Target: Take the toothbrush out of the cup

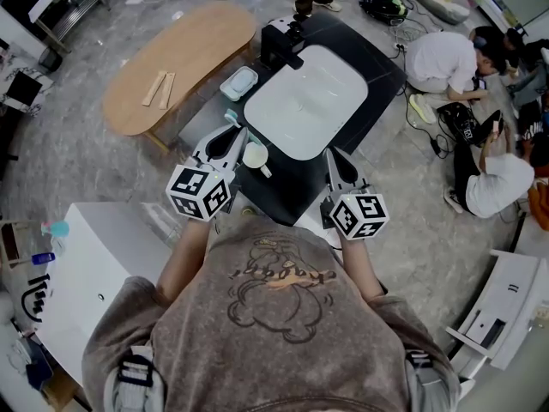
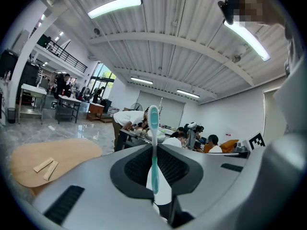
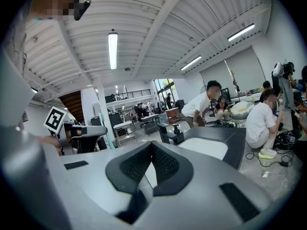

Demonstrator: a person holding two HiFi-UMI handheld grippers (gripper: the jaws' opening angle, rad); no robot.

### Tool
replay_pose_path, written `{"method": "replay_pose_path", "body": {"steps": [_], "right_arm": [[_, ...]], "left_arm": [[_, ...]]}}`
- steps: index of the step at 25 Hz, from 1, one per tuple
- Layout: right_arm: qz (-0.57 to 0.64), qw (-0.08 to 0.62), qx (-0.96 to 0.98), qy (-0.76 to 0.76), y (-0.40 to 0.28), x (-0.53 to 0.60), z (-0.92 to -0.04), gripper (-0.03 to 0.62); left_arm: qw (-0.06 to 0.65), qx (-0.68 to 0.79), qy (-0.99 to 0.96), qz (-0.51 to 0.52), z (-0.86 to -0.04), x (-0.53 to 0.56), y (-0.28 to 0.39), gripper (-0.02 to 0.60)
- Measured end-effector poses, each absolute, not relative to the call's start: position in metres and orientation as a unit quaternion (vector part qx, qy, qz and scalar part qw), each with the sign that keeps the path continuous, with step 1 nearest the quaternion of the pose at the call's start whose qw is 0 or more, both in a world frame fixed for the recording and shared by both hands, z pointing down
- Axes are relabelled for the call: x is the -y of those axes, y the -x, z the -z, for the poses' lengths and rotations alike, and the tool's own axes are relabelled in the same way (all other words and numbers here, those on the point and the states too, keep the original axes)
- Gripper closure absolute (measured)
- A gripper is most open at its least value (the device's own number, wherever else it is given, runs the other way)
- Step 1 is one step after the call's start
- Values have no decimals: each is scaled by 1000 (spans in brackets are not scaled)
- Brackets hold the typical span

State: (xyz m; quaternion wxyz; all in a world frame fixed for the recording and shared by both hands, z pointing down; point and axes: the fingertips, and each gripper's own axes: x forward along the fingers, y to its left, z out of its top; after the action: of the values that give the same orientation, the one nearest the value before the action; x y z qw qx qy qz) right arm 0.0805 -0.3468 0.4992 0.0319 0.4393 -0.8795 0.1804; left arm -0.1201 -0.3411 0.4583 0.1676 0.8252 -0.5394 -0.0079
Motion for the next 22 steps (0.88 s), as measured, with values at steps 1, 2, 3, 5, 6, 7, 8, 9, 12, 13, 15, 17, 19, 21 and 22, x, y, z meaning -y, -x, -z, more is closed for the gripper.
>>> {"method": "replay_pose_path", "body": {"steps": [1,2,3,5,6,7,8,9,12,13,15,17,19,21,22], "right_arm": [[-181,31,880,-439,-81,347,-499,591],[-181,30,880,-438,-81,347,-499,591],[-180,29,880,-438,-81,348,-499,591],[-176,29,882,-436,-80,347,-498,591],[-174,29,883,-435,-80,347,-497,591],[-172,29,884,-434,-79,346,-496,591],[-171,28,884,-433,-79,346,-496,591],[-171,27,885,-432,-79,345,-495,591],[-172,25,886,-429,-78,343,-495,591],[-173,25,887,-428,-78,343,-495,591],[-175,26,886,-428,-78,343,-496,591],[-176,28,886,-429,-78,342,-497,591],[-176,29,886,-429,-78,341,-497,591],[-176,29,886,-429,-79,340,-496,591],[-176,29,886,-429,-79,340,-496,591]], "left_arm": [[167,539,-825,8,-459,342,119,532],[167,539,-826,7,-459,342,118,532],[166,539,-826,6,-459,342,117,532],[164,540,-826,3,-460,343,116,532],[162,541,-825,1,-460,343,115,532],[161,542,-825,-1,-460,343,115,532],[160,542,-825,-3,-460,342,114,532],[159,543,-825,-4,-460,342,114,532],[160,545,-823,-1,-461,341,113,532],[159,546,-823,0,-460,341,114,532],[159,546,-822,0,-459,341,114,532],[161,546,-822,-1,-459,340,115,532],[162,546,-822,-2,-460,339,115,532],[164,547,-821,-2,-460,339,114,532],[165,546,-821,-2,-461,338,113,532]]}}
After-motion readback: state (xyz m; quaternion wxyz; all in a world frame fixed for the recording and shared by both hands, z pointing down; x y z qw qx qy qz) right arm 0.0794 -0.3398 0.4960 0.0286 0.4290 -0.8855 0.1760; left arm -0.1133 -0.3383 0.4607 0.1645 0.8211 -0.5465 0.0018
